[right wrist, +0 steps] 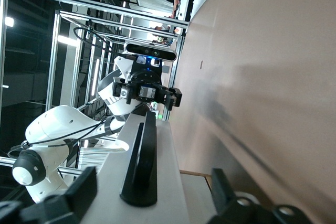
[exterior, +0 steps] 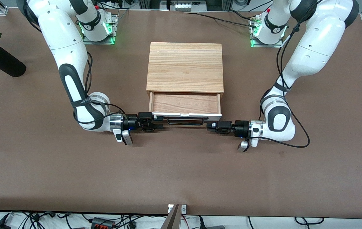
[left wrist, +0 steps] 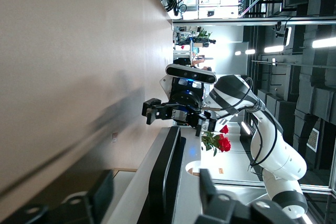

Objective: Pull top drawer with both arms simultaneously
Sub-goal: 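Open both grippers and draw them back from the handle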

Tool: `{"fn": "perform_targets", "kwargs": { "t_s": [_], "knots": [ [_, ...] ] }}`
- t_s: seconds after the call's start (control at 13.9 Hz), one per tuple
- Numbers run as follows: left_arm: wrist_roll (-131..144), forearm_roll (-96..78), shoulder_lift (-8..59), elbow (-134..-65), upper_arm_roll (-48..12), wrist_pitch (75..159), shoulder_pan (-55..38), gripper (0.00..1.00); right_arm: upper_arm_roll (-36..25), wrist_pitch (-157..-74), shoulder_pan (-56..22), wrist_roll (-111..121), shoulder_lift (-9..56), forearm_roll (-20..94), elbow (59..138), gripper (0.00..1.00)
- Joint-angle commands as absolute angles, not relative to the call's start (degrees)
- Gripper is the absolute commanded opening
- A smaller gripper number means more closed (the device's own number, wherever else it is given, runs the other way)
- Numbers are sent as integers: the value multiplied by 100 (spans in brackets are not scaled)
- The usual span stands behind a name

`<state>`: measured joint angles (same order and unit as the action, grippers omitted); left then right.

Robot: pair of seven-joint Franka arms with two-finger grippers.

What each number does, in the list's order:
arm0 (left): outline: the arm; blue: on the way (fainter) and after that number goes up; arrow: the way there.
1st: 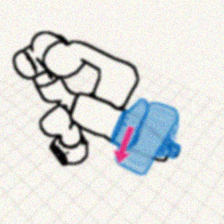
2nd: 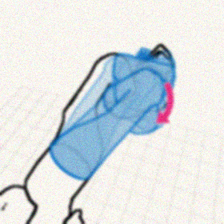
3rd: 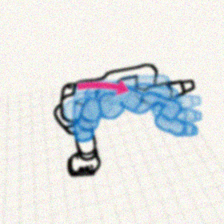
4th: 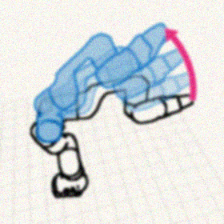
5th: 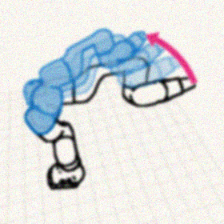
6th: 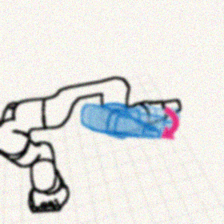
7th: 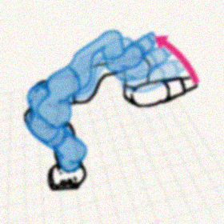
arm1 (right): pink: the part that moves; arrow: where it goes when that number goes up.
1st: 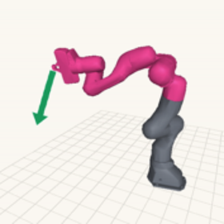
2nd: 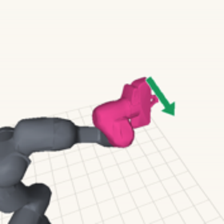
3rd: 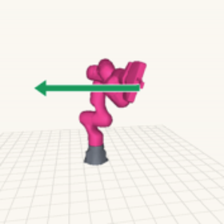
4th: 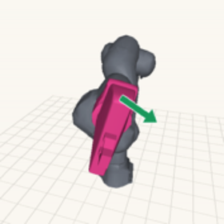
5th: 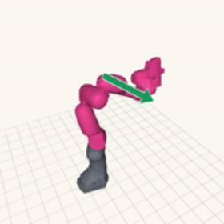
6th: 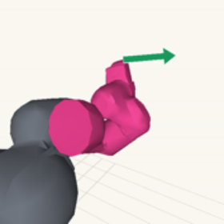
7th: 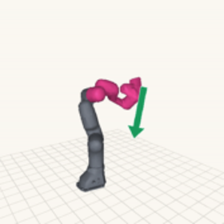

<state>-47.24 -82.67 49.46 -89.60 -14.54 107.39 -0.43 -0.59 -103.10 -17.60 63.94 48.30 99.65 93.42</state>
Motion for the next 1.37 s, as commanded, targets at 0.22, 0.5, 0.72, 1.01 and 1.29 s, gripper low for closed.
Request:
{"fn": "perform_targets", "kwargs": {
  "t_s": [0.22, 0.5, 0.72, 1.01, 1.29],
  "knots": [
    [-4501, -7737, 4878, -8316, -1178, 10714, -9, 100, -412, -10433, -1811, 5163, 4264, 8311, 9054, 100],
    [-4236, -6727, 4624, -8183, -1117, 10679, 272, 100, -677, -10362, -1732, 3808, 3807, 5298, 8552, 100],
    [-3833, -5743, 4334, -8183, -1108, 10442, 509, 100, -817, -10345, -1792, 3394, 3517, 3548, 8569, 100],
    [-2911, -3669, 3473, -8191, -1108, 10206, 589, 100, -896, -9889, -1802, 2349, 3165, 1261, 8552, 100],
    [-2575, -1762, 2788, -8191, -1072, 9617, 764, 100, -888, -9144, -1828, 794, 2533, -16, 8534, 100]
  ]
}}
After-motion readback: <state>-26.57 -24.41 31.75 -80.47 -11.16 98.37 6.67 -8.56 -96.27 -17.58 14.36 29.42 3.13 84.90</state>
